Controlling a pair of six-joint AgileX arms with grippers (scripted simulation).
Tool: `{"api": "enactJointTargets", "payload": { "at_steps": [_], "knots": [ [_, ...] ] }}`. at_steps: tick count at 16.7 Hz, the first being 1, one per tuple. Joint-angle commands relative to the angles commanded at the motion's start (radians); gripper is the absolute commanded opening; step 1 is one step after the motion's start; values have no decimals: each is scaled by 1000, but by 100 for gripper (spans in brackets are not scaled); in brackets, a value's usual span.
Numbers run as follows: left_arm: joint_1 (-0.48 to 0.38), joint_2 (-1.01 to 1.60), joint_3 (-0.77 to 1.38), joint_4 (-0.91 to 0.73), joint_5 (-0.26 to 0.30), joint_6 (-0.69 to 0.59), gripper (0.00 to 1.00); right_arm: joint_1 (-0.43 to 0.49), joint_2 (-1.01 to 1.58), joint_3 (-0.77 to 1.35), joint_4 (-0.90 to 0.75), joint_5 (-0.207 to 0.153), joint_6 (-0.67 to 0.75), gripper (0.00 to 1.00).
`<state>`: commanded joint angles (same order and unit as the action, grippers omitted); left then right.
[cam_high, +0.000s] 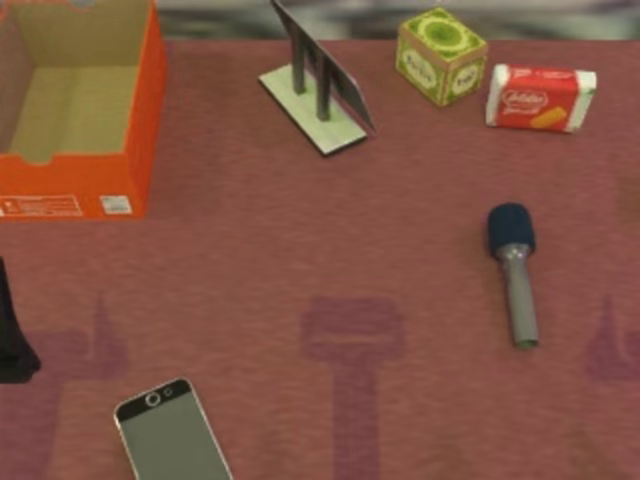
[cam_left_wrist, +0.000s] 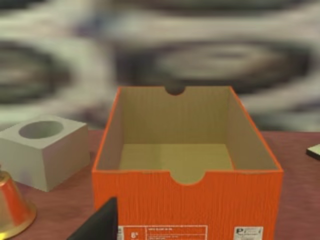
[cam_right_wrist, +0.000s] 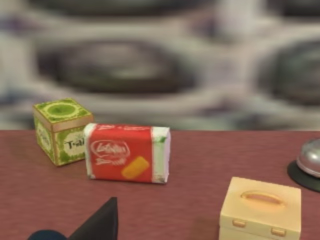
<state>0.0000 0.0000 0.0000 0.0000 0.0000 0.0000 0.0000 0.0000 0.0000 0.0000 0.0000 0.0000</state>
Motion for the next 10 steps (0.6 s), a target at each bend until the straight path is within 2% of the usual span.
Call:
{"api": "enactJointTargets", "payload": {
  "at_steps": [5,10],
  "knots": [
    [0,0,0,0,0,0,100,23,64,54,-50,-1,22,100],
    [0,0,0,0,0,0,100,109,380,289,-249,6,115,100]
  ]
}}
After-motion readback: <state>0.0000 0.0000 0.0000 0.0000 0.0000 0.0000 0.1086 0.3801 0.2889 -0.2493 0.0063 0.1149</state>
